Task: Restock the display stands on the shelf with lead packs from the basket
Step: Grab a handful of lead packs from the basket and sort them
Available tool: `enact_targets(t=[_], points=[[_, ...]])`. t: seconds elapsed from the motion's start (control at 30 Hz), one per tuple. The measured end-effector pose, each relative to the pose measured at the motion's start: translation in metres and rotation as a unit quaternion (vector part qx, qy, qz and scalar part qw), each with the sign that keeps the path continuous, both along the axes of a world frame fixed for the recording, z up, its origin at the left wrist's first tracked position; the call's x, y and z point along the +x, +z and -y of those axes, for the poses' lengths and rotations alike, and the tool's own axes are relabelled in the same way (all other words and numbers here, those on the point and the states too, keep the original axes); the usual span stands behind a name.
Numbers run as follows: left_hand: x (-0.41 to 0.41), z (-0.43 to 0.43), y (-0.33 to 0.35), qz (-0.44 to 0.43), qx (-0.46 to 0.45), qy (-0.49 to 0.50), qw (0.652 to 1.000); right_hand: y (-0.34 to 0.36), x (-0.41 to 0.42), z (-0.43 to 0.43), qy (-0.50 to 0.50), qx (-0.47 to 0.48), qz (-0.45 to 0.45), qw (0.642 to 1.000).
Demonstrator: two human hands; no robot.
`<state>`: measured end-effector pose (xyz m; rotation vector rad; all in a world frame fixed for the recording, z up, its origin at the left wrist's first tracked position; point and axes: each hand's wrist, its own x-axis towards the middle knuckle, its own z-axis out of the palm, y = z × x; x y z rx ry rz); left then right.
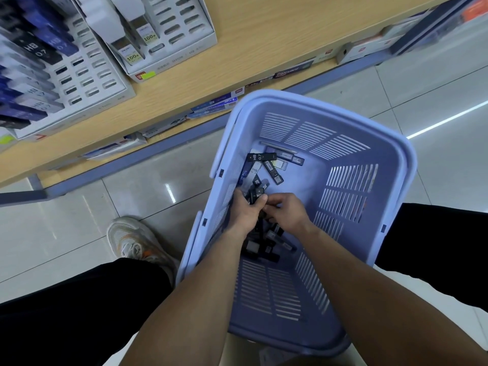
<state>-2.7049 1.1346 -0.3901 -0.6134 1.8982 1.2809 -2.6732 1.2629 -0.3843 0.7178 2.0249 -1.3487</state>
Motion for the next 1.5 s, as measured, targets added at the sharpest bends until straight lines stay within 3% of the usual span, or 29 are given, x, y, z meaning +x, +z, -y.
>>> enact_targets(t=[0.1, 0.27, 0.43, 0.6, 0.8, 0.97, 1.1, 1.23, 1.5], points=[[0.0, 0.0, -0.001, -0.007, 0.005, -0.007, 1.0, 0.0, -0.002, -0.003, 0.01, 0.02, -0.003, 1.0], [0.0, 0.0, -0.002, 0.005, 0.013, 0.003, 1.0, -0.002, 0.007, -0.002, -0.065, 0.054, -0.013, 0.996], [-0.002, -0.002, 0.0, -0.005, 0.018, -0.012, 1.0, 0.001, -0.005, -0.009, 0.019, 0.033, -0.044, 0.998], [0.002, -0.001, -0.001, 0.001, 0.021, -0.014, 1.0, -0.003, -0.013, -0.016, 0.163, 0.08, -0.042, 0.982], [0.0, -0.004, 0.003, 0.017, 0.049, 0.016, 0.999, 0.003, -0.017, -0.017, 0.12, 0.054, -0.031, 0.991], [-0.002, -0.009, 0.011, 0.012, 0.065, 0.025, 0.998, 0.008, -0.016, -0.019, 0.006, -0.047, -0.003, 0.999], [-0.008, -0.013, 0.026, 0.003, 0.078, 0.031, 0.996, 0.024, -0.018, -0.02, -0.119, -0.075, -0.013, 0.99], [-0.014, -0.02, 0.049, -0.009, 0.097, 0.009, 0.995, 0.043, -0.024, -0.023, -0.145, -0.06, -0.008, 0.988], [-0.018, -0.019, 0.129, -0.037, 0.144, 0.001, 0.989, 0.141, -0.023, -0.026, -0.265, -0.156, -0.057, 0.95]])
